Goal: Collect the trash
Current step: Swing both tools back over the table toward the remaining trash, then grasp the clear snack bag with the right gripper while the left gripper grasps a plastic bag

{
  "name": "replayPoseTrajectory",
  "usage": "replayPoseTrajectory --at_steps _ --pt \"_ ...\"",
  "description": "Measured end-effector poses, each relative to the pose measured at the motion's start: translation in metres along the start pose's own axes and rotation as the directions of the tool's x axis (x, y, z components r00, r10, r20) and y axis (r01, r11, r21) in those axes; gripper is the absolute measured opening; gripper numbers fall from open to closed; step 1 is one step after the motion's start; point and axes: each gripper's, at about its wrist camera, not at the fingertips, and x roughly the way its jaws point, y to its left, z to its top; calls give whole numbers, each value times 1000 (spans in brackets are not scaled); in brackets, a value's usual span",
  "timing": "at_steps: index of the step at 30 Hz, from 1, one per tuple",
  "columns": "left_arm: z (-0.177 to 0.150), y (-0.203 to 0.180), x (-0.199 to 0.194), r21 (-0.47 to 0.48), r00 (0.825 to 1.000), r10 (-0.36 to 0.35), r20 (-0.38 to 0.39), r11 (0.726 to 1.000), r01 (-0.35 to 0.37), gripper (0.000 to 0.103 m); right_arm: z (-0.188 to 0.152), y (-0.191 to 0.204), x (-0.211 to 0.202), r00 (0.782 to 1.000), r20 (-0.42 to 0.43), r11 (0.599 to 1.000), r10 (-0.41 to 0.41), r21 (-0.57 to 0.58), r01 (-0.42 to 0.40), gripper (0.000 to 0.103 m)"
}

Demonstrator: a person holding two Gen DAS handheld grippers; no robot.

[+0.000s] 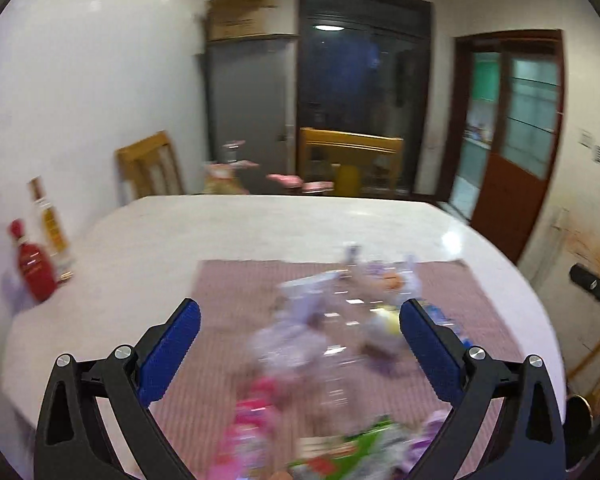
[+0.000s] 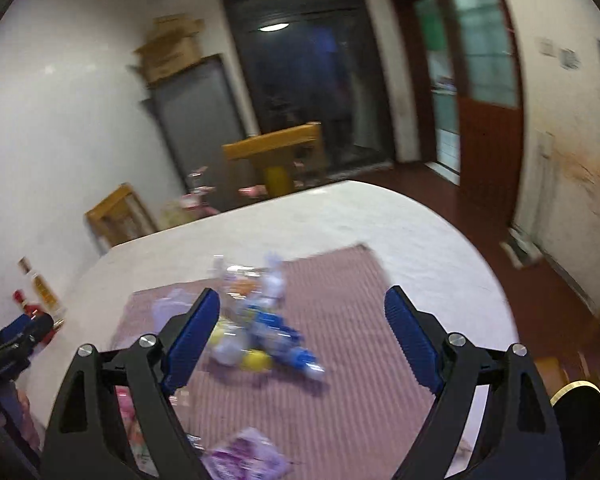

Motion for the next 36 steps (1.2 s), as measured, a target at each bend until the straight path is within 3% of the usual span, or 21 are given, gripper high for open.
replayPoseTrajectory --at_steps 5,12,16,21,24,27,30,33,34,36 --pt "-9 42 -3 -65 999 33 -18 997 -34 97 1 49 12 997 -19 996 69 -56 -70 85" --pt "-13 35 24 -53 998 13 -54 998 -16 97 -4 62 32 995 -65 992 77 -94 -83 85" --pt "-14 31 40 -41 997 -13 -81 999 10 97 11 75 64 976 -138 962 168 -195 -193 85" --pt "-9 32 61 -60 993 -35 -110 998 29 97 36 113 159 929 -311 873 201 -374 -314 84" --pt "-5 32 77 -59 990 -30 -137 998 23 97 40 134 224 893 -410 852 187 -386 -355 74" --pt "-3 34 96 -62 985 -32 -168 998 22 97 34 152 280 864 -484 834 136 -415 -364 74" --pt "-2 36 116 -80 976 -54 -209 996 38 97 16 161 335 823 -566 826 47 -442 -351 74" --pt "-7 36 129 -67 964 -77 -256 996 62 97 -3 159 371 762 -648 836 3 -416 -358 73" --pt "-10 36 132 -59 957 -91 -277 995 78 97 -10 158 378 736 -677 837 0 -402 -370 67" --pt "-18 36 136 -48 946 -104 -306 994 94 97 -19 159 381 719 -695 829 -18 -412 -378 39"
